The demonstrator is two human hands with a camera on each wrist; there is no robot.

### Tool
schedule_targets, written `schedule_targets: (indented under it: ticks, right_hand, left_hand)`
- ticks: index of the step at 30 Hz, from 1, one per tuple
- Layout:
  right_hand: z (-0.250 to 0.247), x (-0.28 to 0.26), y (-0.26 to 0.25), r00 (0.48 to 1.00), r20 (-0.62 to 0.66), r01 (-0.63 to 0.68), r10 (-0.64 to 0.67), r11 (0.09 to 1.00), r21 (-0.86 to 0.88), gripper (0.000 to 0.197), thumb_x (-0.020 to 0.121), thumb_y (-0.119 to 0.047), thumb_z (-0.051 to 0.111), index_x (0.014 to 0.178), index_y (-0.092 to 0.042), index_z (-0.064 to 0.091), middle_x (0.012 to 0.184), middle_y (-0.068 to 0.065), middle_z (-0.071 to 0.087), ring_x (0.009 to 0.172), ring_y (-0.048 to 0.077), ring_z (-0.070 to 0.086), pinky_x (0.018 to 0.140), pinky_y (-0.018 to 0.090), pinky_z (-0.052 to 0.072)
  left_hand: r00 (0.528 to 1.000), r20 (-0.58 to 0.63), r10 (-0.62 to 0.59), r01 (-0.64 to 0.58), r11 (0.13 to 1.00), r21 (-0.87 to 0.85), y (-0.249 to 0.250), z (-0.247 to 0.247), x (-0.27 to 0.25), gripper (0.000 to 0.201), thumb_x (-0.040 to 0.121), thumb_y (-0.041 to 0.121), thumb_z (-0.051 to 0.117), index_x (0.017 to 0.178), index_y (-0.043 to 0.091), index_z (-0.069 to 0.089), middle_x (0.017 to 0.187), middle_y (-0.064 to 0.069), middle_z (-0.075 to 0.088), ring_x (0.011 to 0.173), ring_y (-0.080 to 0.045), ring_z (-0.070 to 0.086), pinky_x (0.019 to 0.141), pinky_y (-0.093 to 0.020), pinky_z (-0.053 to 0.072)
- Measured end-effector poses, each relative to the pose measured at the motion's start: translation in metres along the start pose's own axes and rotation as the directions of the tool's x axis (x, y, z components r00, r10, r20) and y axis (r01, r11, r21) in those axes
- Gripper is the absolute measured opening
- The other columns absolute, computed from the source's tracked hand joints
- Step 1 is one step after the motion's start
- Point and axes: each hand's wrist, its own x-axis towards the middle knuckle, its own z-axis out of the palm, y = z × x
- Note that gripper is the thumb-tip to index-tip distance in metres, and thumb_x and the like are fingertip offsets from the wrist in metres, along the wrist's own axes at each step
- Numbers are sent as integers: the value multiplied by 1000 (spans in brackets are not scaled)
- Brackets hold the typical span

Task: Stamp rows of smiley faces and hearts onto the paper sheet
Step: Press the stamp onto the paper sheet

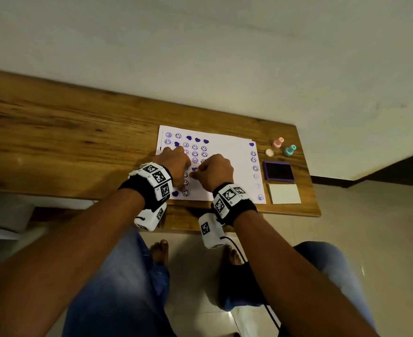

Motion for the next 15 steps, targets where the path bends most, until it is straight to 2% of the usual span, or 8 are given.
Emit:
schedule_targets:
  ticks: [3,5,8,11,15]
  right_hand:
    - [-17,-4,16,984,-136,-81,115,968,236,26,75,-37,85,88,-15,79,83,3,78,84,21,74,86,37,58]
    - [-31,-9,29,970,-182,-87,160,931,355,23,76,-37,85,87,-17,79,77,-2,77,79,16,75,85,36,59]
    - [-53,-20,46,971,-179,-76,159,914,398,13,79,-30,84,78,-19,77,69,-6,74,70,11,74,79,30,60]
    - [-63,-27,64,970,-167,-93,178,902,421,18,79,-26,84,88,-12,79,71,-6,74,68,9,73,77,29,61]
    - [-59,-32,79,972,-149,-100,184,887,450,20,79,-25,84,93,-12,78,75,-5,75,67,7,73,77,29,62]
  left_hand:
    - [1000,-7,-9,9,1000,-10,2,1,-2,84,58,34,91,133,25,54,132,-1,45,127,-28,42,96,-46,48]
    - [1000,1,-11,11,1000,-9,2,1,-2,86,59,35,91,136,25,52,135,-1,44,128,-28,42,98,-45,47]
    - [1000,12,-23,23,1000,-4,4,-1,-2,88,60,35,90,138,25,49,139,0,42,131,-27,40,100,-43,45]
    - [999,5,-37,37,999,-23,6,-2,-2,89,60,33,90,139,24,48,139,1,43,133,-25,40,99,-43,44]
    - [1000,4,-27,27,999,-20,4,0,-2,90,65,34,87,143,23,43,145,0,39,136,-26,36,106,-43,40]
